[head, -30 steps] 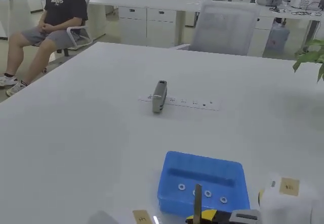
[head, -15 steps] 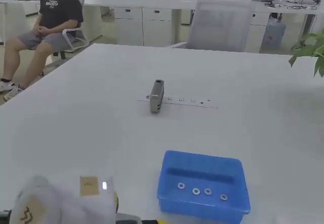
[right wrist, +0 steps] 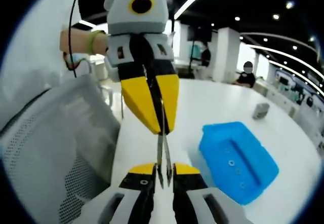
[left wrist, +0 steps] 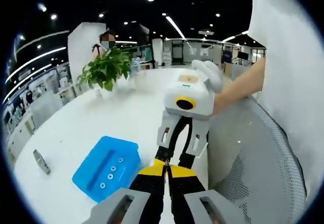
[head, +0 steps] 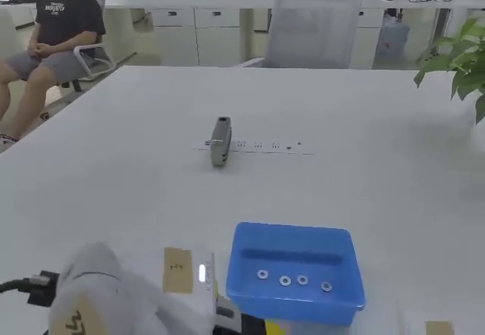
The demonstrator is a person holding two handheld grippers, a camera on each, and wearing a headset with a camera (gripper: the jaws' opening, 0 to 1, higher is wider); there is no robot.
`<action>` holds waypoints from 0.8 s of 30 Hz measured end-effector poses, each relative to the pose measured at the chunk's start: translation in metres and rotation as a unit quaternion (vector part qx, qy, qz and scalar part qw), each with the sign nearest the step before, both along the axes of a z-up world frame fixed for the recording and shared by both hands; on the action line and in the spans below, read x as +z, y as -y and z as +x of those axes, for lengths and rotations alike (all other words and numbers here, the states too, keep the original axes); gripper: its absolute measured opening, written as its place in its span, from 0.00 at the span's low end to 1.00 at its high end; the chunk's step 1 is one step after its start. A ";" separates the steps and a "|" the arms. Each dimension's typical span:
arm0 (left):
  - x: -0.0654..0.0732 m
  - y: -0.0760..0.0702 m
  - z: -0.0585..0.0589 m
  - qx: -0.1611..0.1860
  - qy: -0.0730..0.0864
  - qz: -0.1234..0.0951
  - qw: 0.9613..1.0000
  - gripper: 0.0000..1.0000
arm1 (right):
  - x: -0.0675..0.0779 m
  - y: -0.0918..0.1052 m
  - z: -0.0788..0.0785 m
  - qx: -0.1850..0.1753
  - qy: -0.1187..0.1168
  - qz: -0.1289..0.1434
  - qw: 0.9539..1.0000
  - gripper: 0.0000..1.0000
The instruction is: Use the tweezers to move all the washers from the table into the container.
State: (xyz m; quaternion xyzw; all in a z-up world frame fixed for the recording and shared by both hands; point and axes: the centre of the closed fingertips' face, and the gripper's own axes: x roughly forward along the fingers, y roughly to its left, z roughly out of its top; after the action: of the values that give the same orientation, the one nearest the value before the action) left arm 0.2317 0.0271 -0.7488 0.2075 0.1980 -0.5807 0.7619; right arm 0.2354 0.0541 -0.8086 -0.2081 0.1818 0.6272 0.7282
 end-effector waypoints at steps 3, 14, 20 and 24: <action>-0.003 0.004 0.008 -0.025 0.019 0.018 0.999 0.00 | -0.001 0.000 0.011 -0.024 -0.016 0.005 1.000 0.12; -0.014 0.008 0.017 -0.129 0.006 0.027 0.991 0.00 | -0.009 0.011 0.022 -0.059 -0.025 -0.010 0.998 0.12; -0.016 0.012 0.026 -0.152 -0.003 0.039 0.988 0.00 | -0.011 0.014 0.027 -0.058 -0.017 -0.011 0.998 0.07; -0.017 0.015 0.026 -0.149 -0.028 0.039 0.988 0.00 | -0.014 0.013 0.028 -0.062 -0.040 -0.008 0.997 0.07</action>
State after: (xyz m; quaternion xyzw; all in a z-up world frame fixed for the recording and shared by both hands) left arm 0.2576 0.0120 -0.7655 0.2478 0.2092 -0.6851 0.6523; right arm 0.2633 0.0406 -0.8222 -0.1767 0.2286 0.5870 0.7563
